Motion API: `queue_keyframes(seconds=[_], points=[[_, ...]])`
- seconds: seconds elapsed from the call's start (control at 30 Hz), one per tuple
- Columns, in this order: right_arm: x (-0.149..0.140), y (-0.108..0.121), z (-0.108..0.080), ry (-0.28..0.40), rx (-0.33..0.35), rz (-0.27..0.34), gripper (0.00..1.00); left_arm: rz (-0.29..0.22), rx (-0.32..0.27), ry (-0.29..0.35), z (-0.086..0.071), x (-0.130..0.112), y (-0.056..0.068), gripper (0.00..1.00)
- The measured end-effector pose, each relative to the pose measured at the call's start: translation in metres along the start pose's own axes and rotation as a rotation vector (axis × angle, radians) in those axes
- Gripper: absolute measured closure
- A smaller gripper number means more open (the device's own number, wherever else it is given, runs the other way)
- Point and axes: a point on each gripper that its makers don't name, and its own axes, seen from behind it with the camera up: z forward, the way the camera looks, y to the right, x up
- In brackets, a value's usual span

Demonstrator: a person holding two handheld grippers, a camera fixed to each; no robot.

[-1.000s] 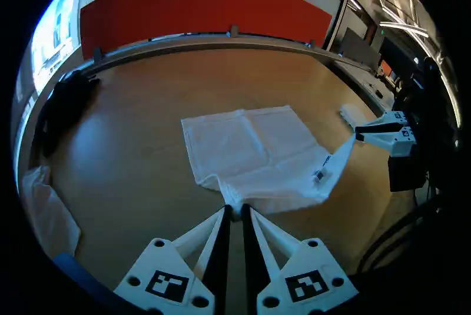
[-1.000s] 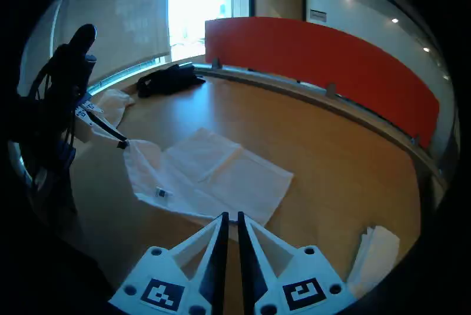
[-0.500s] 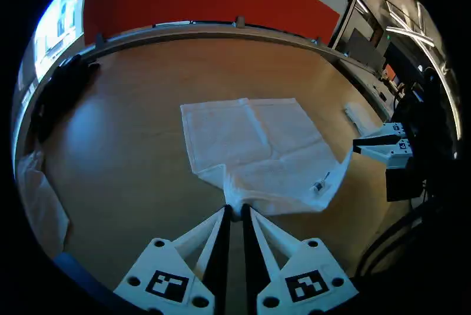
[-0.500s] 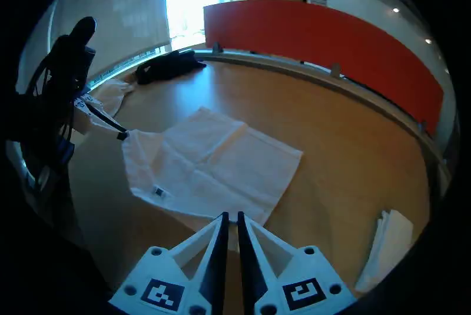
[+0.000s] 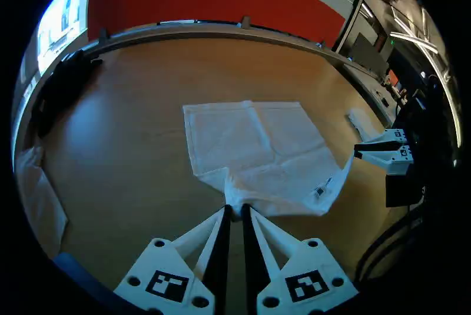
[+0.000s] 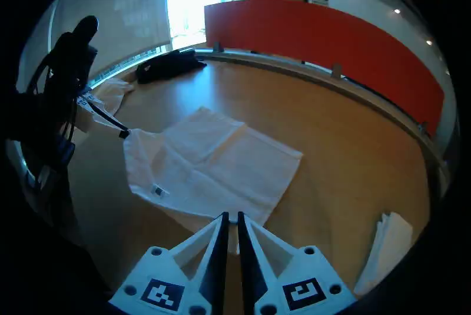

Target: Fold towel

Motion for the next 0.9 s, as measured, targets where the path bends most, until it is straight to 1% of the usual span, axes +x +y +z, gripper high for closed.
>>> queue_keyframes(seconds=[0.17, 0.27, 0.5, 0.6, 0.7, 0.8, 0.9], points=[[0.007, 0.005, 0.004, 0.005, -0.004, -0.01, 0.89, -0.034, 0.007, 0.006, 0.0, 0.01, -0.002, 0.86], [0.012, 0.01, 0.008, 0.009, -0.006, -0.014, 0.89, -0.066, 0.016, 0.011, 0.0, 0.018, -0.005, 0.86], [0.033, 0.028, 0.022, 0.024, -0.017, -0.028, 0.89, -0.186, 0.027, 0.016, 0.006, 0.044, -0.012, 0.86], [0.042, 0.033, 0.025, 0.03, -0.019, -0.032, 0.89, -0.212, 0.021, 0.028, 0.008, 0.054, -0.014, 0.86], [0.045, 0.033, 0.025, 0.029, -0.014, -0.038, 0.89, -0.2, 0.026, 0.03, 0.009, 0.056, -0.015, 0.85], [0.04, 0.033, 0.026, 0.017, -0.019, -0.047, 0.89, -0.18, 0.035, 0.026, 0.01, 0.054, -0.016, 0.86], [0.034, 0.033, 0.026, 0.007, -0.024, -0.049, 0.89, -0.17, 0.035, 0.023, 0.01, 0.051, -0.014, 0.86]])
